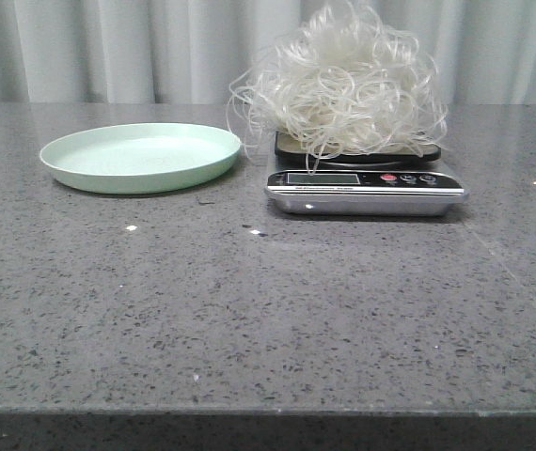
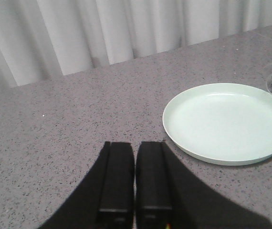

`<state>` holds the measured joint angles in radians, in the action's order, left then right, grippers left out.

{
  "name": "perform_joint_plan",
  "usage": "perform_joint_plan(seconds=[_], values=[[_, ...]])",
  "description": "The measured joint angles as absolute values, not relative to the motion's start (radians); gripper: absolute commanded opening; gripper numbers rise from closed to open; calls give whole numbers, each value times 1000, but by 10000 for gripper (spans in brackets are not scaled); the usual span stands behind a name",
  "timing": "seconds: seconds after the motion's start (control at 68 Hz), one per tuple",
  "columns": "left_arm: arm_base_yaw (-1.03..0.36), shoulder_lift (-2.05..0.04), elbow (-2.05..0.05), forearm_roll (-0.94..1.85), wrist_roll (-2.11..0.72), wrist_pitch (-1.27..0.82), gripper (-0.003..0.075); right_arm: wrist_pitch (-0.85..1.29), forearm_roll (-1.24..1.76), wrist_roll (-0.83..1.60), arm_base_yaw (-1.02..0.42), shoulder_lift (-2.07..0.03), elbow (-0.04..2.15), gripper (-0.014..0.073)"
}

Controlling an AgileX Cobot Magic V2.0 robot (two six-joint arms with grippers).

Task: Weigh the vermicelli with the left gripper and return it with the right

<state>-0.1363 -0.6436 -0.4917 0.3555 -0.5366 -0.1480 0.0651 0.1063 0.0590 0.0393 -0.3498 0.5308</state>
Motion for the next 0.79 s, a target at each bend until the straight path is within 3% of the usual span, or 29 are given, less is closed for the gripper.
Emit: perform_joint_plan(seconds=[0.073,0.191,0.47,0.794], values=[[-136,-644,-492,355,-537,-147,136,138,106,59,39,-477,666,437],[-136,-644,-492,357,-537,-146,136,258,106,58,34,-658,846,496],[-136,-644,-492,359,-537,-146,136,542,132,102,-53,-990,1190,498],[-136,-644,-492,359,-537,-146,136,854,340,530,-131,-1377,1503,499]])
